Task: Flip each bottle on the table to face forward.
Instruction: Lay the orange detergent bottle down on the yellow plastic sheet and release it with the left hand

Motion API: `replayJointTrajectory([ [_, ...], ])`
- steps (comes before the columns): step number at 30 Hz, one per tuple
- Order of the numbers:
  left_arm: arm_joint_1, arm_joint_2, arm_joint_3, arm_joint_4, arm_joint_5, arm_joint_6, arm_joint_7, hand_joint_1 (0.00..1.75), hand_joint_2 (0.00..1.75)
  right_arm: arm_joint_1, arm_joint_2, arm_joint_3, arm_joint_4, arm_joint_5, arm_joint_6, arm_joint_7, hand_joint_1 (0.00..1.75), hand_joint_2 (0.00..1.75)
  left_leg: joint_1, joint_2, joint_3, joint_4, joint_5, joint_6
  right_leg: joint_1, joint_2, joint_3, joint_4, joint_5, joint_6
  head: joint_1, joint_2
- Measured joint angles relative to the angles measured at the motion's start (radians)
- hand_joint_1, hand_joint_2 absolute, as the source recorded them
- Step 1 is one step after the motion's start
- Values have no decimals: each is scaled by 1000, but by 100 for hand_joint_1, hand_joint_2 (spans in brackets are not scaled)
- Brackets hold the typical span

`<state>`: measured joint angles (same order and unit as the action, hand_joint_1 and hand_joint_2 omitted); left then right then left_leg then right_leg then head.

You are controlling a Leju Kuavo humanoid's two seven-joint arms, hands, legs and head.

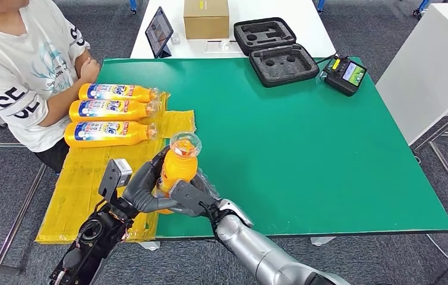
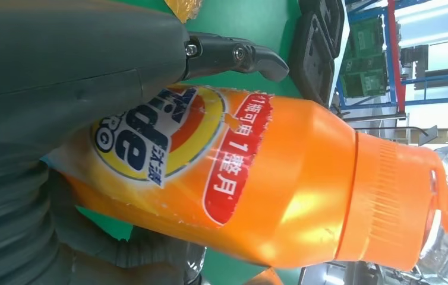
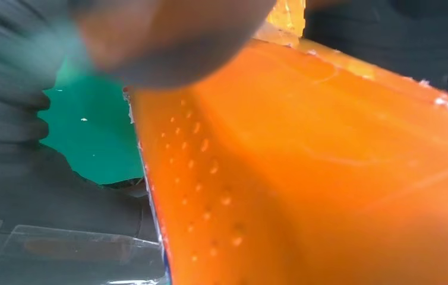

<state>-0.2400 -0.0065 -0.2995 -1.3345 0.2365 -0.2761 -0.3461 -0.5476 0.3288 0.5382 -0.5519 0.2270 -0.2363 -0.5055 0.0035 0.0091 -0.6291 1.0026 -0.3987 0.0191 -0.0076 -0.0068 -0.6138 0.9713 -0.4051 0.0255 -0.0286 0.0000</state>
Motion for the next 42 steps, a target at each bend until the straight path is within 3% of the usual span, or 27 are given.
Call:
replayJointTrajectory([
  [13, -23, -30, -3, 62, 82, 137, 13, 0, 175, -20, -8, 179, -6, -52, -27, 57, 175, 175, 0, 0, 0, 0, 0, 0, 0, 0, 0, 0, 0, 0, 0, 0],
  [19, -22, -31, -8, 72, 94, 146, 12, 0, 175, -24, -14, 200, -5, -56, -27, 57, 175, 175, 0, 0, 0, 0, 0, 0, 0, 0, 0, 0, 0, 0, 0, 0],
  [23, -20, -32, -14, 89, 118, 140, 4, 16, 175, -25, -21, 227, -5, -67, -27, 57, 175, 175, 0, 0, 0, 0, 0, 0, 0, 0, 0, 0, 0, 0, 0, 0],
  [25, -18, -32, -16, 97, 125, 137, -1, 16, 175, -26, -26, 242, -5, -69, -27, 57, 175, 175, 0, 0, 0, 0, 0, 0, 0, 0, 0, 0, 0, 0, 0, 0],
  [26, -18, -32, -16, 99, 126, 137, -1, 32, 175, -26, -27, 246, -5, -69, -27, 57, 175, 175, 0, 0, 0, 0, 0, 0, 0, 0, 0, 0, 0, 0, 0, 0],
  [29, -16, -32, -17, 102, 126, 136, -1, 151, 175, -28, -30, 255, -5, -69, -27, 57, 175, 175, 0, 0, 0, 0, 0, 0, 0, 0, 0, 0, 0, 0, 0, 0],
  [30, -16, -32, -17, 103, 127, 136, -2, 175, 175, -29, -31, 257, -5, -69, -27, 58, 175, 175, 0, 0, 0, 0, 0, 0, 0, 0, 0, 0, 0, 0, 0, 0],
  [42, -1, -29, -16, 104, 138, 136, -21, 175, 175, -34, -32, 293, 8, -100, -38, 52, 175, 175, 0, 0, 0, 0, 0, 0, 0, 0, 0, 0, 0, 0, 0, 0],
])
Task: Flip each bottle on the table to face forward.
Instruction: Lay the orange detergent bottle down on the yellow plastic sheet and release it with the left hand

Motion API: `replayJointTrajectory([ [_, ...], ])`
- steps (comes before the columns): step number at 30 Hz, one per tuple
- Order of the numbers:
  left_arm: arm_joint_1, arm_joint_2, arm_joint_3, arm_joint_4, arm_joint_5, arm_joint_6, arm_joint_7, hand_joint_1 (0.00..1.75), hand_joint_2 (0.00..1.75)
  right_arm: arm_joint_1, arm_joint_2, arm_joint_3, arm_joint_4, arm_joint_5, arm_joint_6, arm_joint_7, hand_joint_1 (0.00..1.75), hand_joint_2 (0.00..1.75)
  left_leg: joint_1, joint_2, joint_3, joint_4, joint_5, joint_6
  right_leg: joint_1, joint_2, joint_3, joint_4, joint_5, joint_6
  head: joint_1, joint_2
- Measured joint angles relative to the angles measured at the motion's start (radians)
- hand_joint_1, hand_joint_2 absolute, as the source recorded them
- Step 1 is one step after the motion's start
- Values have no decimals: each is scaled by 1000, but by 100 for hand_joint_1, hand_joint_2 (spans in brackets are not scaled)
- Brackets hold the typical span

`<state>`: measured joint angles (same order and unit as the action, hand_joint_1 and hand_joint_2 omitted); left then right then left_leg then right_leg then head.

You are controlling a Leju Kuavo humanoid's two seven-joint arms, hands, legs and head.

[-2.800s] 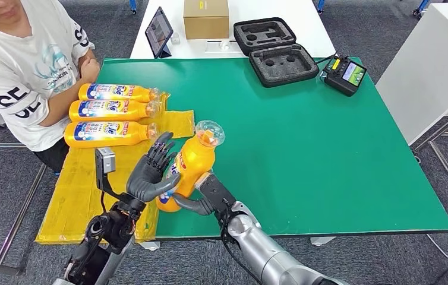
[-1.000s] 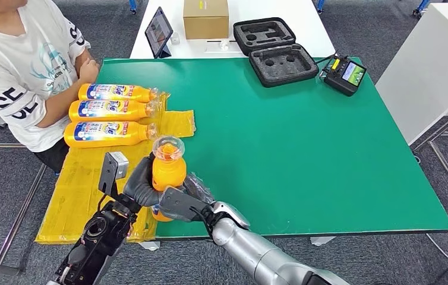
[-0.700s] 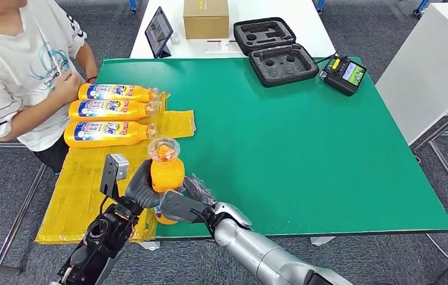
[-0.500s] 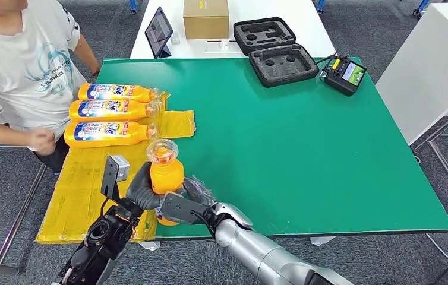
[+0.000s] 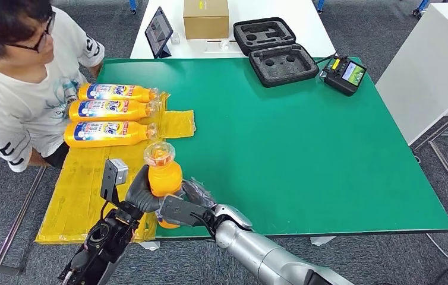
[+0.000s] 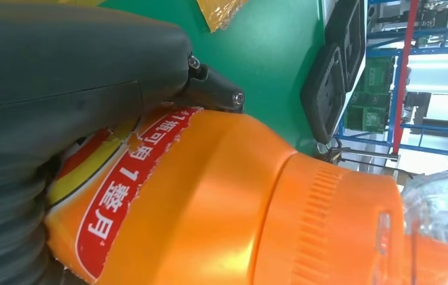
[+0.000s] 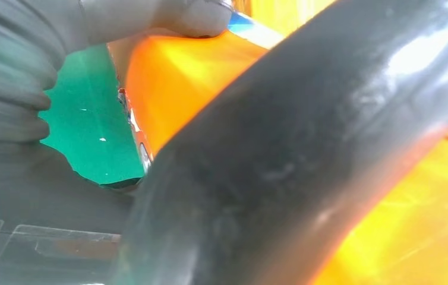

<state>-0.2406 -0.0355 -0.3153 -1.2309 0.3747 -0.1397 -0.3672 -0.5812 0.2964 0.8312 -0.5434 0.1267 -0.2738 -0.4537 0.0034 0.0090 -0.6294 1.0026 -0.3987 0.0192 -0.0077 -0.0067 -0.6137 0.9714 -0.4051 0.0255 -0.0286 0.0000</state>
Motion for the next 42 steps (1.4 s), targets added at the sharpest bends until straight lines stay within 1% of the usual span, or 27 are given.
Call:
replayJointTrajectory([
  [4, 1, 4, 8, -9, 19, -10, -11, 175, 175, -5, 2, 21, 4, 47, -74, 4, 175, 175, 0, 0, 0, 0, 0, 0, 0, 0, 0, 0, 0, 0, 0, 0],
  [5, 1, 5, 12, -13, 23, -13, -12, 175, 175, -8, 3, 26, 5, 63, -93, 9, 169, 175, 0, 0, 0, 0, 0, 0, 0, 0, 0, 0, 0, 0, 0, 0],
  [7, 1, 7, 20, -20, 29, -16, -12, 175, 175, -14, 6, 34, 8, 96, -125, 23, 82, 175, 0, 0, 0, 0, 0, 0, 0, 0, 0, 0, 0, 0, 0, 0],
  [8, 1, 7, 23, -24, 30, -16, -12, 175, 175, -17, 8, 37, 9, 112, -139, 32, 38, 131, 0, 0, 0, 0, 0, 0, 0, 0, 0, 0, 0, 0, 0, 0],
  [9, 1, 7, 25, -27, 32, -16, -11, 175, 175, -18, 10, 40, 10, 129, -152, 45, 0, 87, 0, 0, 0, 0, 0, 0, 0, 0, 0, 0, 0, 0, 0, 0],
  [11, 3, 7, 30, -33, 37, -12, -10, 175, 175, -22, 14, 48, 12, 168, -173, 78, 0, 0, 0, 0, 0, 0, 0, 0, 0, 0, 0, 0, 0, 0, 0, 0],
  [14, 7, 7, 39, -46, 28, 19, -23, 175, 175, -26, 17, 56, 13, 225, -211, 116, 0, 0, 0, 0, 0, 0, 0, 0, 0, 0, 0, 0, 0, 0, 0, 0],
  [18, 10, 6, 50, -76, -25, 102, -73, 175, 175, -26, 20, 35, 0, 283, -279, 113, 0, 0, 0, 0, 0, 0, 0, 0, 0, 0, 0, 0, 0, 0, 0, 0],
  [26, 9, 3, 72, -99, -37, 125, -84, 175, 175, -15, 20, -6, -42, 328, -280, 114, 0, 0, 0, 0, 0, 0, 0, 0, 0, 0, 0, 0, 0, 0, 0, 0],
  [29, 9, 2, 75, -103, -59, 151, -99, 175, 175, -8, 20, -21, -54, 347, -304, 110, 0, 0, 0, 0, 0, 0, 0, 0, 0, 0, 0, 0, 0, 0, 0, 0],
  [30, 9, 1, 78, -105, -78, 177, -113, 175, 175, -1, 20, -32, -65, 367, -326, 105, 0, 0, 0, 0, 0, 0, 0, 0, 0, 0, 0, 0, 0, 0, 0, 0],
  [32, 8, -1, 92, -108, -132, 258, -154, 175, 175, 28, 15, -71, -119, 445, -377, 90, 0, 0, 0, 0, 0, 0, 0, 0, 0, 0, 0, 0, 0, 0, 0, 0],
  [34, 5, -3, 119, -108, -187, 349, -194, 175, 175, 77, 6, -137, -224, 553, -410, 69, 0, 0, 0, 0, 0, 0, 0, 0, 0, 0, 0, 0, 0, 0, 0, 0],
  [37, 1, -3, 168, -103, -275, 480, -252, 175, 175, 159, 1, -249, -405, 673, -420, 15, 0, 0, 0, 0, 0, 0, 0, 0, 0, 0, -1, 0, 0, 0, 0, 0],
  [39, -4, -3, 199, -98, -346, 576, -291, 175, 175, 206, 5, -316, -507, 709, -420, -33, 0, 0, 0, 0, 0, 0, 0, 0, 0, -1, -1, 0, -1, 0, 0, 0],
  [42, -15, -2, 235, -86, -461, 708, -320, 175, 175, 262, 20, -391, -625, 715, -421, -103, 0, 0, 0, 0, 0, 0, 0, 0, 0, 0, -1, 0, -1, 0, 0, 0],
])
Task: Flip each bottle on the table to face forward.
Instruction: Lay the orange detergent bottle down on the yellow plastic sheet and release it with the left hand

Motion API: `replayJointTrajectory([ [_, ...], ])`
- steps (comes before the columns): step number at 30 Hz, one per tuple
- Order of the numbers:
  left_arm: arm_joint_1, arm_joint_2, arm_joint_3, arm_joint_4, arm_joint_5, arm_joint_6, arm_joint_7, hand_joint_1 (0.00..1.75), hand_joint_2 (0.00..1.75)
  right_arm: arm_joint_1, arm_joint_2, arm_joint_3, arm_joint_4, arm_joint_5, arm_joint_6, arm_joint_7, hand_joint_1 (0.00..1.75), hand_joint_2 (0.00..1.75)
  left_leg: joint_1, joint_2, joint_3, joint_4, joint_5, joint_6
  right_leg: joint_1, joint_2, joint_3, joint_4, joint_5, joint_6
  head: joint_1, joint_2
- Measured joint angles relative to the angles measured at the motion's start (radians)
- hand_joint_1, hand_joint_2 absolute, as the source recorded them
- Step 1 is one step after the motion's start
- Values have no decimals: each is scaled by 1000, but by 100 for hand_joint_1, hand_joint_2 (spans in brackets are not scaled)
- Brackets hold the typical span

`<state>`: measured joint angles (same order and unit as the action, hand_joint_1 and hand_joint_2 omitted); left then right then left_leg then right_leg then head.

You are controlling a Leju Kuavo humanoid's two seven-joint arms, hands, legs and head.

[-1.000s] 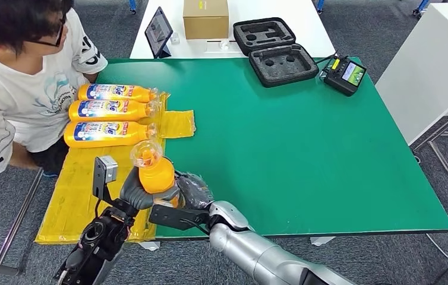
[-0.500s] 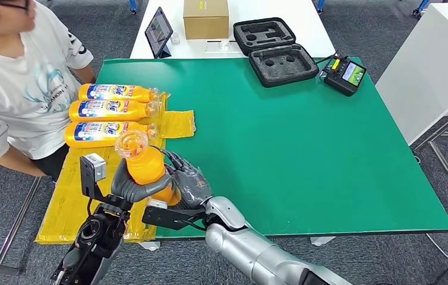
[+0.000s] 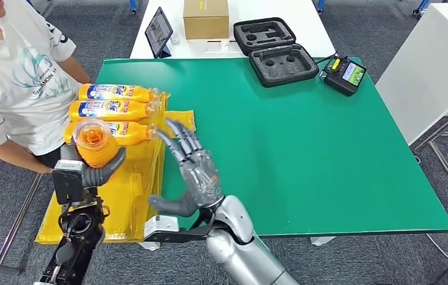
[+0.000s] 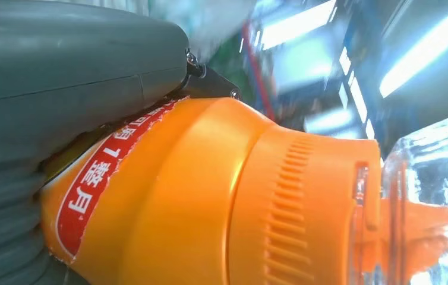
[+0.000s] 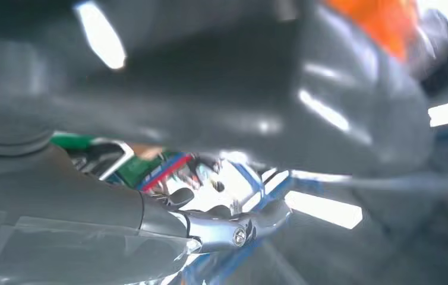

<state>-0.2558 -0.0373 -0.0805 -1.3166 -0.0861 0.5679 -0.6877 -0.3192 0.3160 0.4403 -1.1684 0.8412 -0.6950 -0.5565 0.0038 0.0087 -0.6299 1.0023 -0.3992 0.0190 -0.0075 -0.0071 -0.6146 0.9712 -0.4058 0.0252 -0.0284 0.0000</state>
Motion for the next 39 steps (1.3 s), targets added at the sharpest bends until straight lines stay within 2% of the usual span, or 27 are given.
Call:
replayJointTrajectory([
  [2, -10, 1, 19, 15, -125, 70, 5, 175, 175, 28, 8, -32, -59, -17, 0, -44, 0, 0, 0, 0, 0, 0, 0, 0, 0, 0, 0, 0, 0, 0, 0, 0],
  [5, -31, 3, 60, 53, -444, 120, 72, 175, 175, 53, 10, -69, -133, -50, 0, -96, 0, 0, 0, 0, 0, 0, 0, 0, -1, 0, 0, 0, 0, 0, 0, 0],
  [9, -62, 18, 86, 125, -820, 122, 236, 175, 175, 63, 9, -86, -177, -83, 0, -109, 0, 0, -1, 0, 0, 0, 0, 0, -1, 0, 0, 0, 1, 1, 0, 0],
  [13, -78, 45, 75, 188, -1002, 41, 388, 175, 175, 64, 6, -83, -186, -115, 0, -92, 0, 0, -1, 1, 0, 0, 0, 0, -1, 0, 0, 0, 1, 0, 0, 0],
  [17, -79, 77, 50, 218, -1062, -65, 456, 175, 175, 65, 2, -68, -187, -140, 0, -74, 0, 0, 0, 1, 0, 0, 0, 0, 0, 0, 0, 0, 0, 0, 0, 0],
  [23, -80, 100, 31, 240, -1074, -98, 469, 175, 175, 68, -1, -51, -187, -148, 0, -70, 0, 0, 0, 1, 0, 0, 0, 0, 0, 0, 0, 0, 0, 0, 0, 0],
  [27, -83, 117, 12, 268, -1090, -216, 480, 175, 175, 69, -5, -35, -187, -170, 0, -66, 0, 0, 0, 1, 0, 0, 0, 0, 0, 0, 0, 0, 0, 0, 0, 0],
  [34, -110, 121, -4, 359, -957, -359, 367, 175, 175, 66, -7, -11, -186, -172, 0, -50, 0, 0, 0, 0, 0, 0, 0, 0, 0, 0, 0, 0, 0, 0, 0, 0],
  [38, -144, 119, -17, 404, -930, -406, 342, 175, 175, 62, -9, 1, -183, -176, 0, -41, 0, 175, -1, 0, 1, 0, 0, 0, 0, 0, 1, 0, 0, 0, 0, 0],
  [39, -153, 118, -22, 416, -928, -417, 338, 175, 175, 61, -9, 4, -182, -179, 0, -38, 0, 175, -1, 0, 1, 0, 0, 0, 0, -1, 1, 0, 0, 0, 0, 0],
])
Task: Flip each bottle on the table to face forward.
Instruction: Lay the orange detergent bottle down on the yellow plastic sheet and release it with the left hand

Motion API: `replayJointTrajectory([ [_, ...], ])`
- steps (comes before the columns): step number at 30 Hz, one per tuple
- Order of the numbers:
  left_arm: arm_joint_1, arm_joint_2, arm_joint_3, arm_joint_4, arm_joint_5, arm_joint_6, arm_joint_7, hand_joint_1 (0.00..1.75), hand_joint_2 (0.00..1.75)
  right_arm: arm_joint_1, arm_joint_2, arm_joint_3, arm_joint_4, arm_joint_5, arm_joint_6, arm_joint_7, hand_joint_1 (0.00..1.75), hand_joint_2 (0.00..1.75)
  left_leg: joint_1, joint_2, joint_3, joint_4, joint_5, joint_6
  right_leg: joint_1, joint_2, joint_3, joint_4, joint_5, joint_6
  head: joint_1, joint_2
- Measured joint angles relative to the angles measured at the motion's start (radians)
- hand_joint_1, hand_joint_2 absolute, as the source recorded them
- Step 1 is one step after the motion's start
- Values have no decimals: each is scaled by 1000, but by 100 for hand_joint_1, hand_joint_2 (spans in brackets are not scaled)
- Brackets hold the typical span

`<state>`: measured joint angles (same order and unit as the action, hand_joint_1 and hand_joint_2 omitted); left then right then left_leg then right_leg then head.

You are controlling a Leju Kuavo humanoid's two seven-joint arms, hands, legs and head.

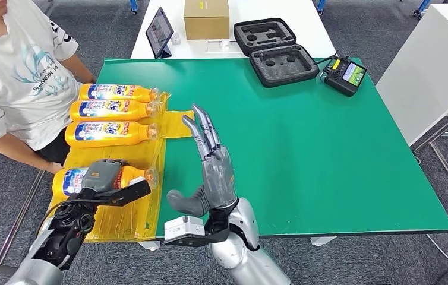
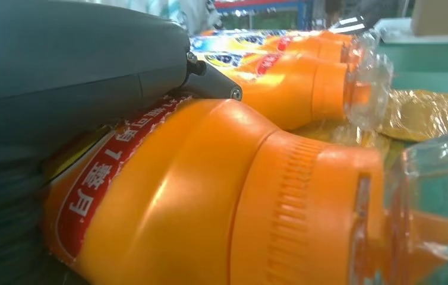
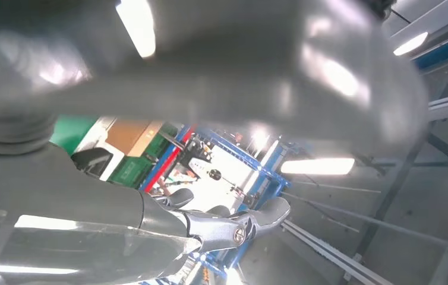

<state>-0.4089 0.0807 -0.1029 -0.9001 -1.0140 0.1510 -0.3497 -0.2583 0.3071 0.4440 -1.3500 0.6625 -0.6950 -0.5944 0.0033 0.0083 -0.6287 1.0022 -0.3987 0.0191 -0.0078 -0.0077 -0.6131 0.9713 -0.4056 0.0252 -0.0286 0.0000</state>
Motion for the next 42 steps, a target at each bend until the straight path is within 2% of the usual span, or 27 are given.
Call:
replayJointTrajectory([
  [2, -20, -1, -12, 27, 5, -21, -9, 175, 175, -2, 0, 6, 4, -3, 0, 5, 0, 175, 0, -1, 1, 0, 0, 0, 0, -1, 2, 0, 0, 0, 0, 0],
  [3, -30, -2, -17, 41, 8, -30, -13, 164, 175, -4, -1, 9, 6, -4, 0, 6, 0, 175, 0, -1, 2, 0, 0, 0, 0, -2, 3, 0, 0, 0, 0, 0],
  [6, -57, -3, -34, 80, 20, -51, -28, 36, 175, -6, -1, 17, 12, -6, 0, 6, 0, 175, 0, -2, 5, 0, 0, 0, 0, -3, 6, 0, 0, 0, 0, 0],
  [7, -65, -4, -39, 93, 28, -58, -35, 2, 175, -6, -1, 18, 14, -5, 0, 7, 0, 175, 0, -3, 5, 0, 1, 0, 0, -3, 6, 0, -1, 0, 0, 0],
  [8, -72, -5, -43, 106, 40, -65, -43, 0, 175, -6, -1, 19, 15, -4, 0, 7, 0, 175, 0, -3, 6, 0, 1, 1, 0, -4, 7, 0, -1, 0, 0, 0],
  [12, -93, -16, -52, 141, 90, -106, -68, 0, 0, -6, -2, 22, 20, -2, 0, 8, 0, 175, 0, -4, 6, 0, 2, 2, 0, -4, 8, 0, 0, 0, 0, 0],
  [24, -152, -23, -27, 205, 431, -468, -119, 0, 0, -12, -3, 26, 44, 0, 0, 30, 0, 175, -1, -12, 11, -1, 2, 2, -3, -11, 16, 0, -3, 3, 0, 0],
  [28, -164, -40, 28, 232, 625, -594, -87, 0, 0, -14, -3, 26, 52, 14, 0, 42, 0, 175, -2, -13, 13, -1, 2, 3, -3, -12, 18, 0, -3, 4, 0, 0],
  [31, -165, -59, 77, 248, 742, -637, -52, 0, 0, -15, -2, 26, 58, 23, 0, 44, 0, 175, -3, -13, 13, -1, 2, 3, -3, -12, 18, 0, -3, 4, 0, 0],
  [33, -164, -72, 115, 254, 846, -611, -30, 0, 0, -14, -2, 26, 62, 33, 0, 44, 0, 175, -3, -13, 13, 0, 2, 3, -3, -12, 18, 0, -3, 4, 0, 0],
  [34, -161, -81, 138, 255, 910, -564, -31, 0, 0, -14, -2, 26, 64, 39, 0, 44, 0, 175, -3, -13, 13, 0, 2, 3, -3, -12, 18, 0, -3, 4, 0, 0],
  [37, -150, -112, 203, 252, 1077, -340, -84, 0, 0, -14, 0, 26, 69, 51, 0, 45, 0, 175, -2, -12, 12, 0, 2, 3, -3, -11, 16, 0, -2, 4, 0, 0],
  [39, -142, -127, 231, 244, 1128, -237, -117, 0, 0, -14, 1, 25, 72, 53, 0, 45, 0, 175, -2, -10, 11, 0, 2, 3, -3, -10, 14, 0, -2, 3, 0, 0],
  [42, -134, -136, 252, 232, 1151, -201, -127, 0, 0, -14, 2, 24, 75, 54, 0, 45, 0, 175, -2, -7, 10, 0, 2, 3, -3, -9, 12, 0, -1, 3, 0, 0],
])
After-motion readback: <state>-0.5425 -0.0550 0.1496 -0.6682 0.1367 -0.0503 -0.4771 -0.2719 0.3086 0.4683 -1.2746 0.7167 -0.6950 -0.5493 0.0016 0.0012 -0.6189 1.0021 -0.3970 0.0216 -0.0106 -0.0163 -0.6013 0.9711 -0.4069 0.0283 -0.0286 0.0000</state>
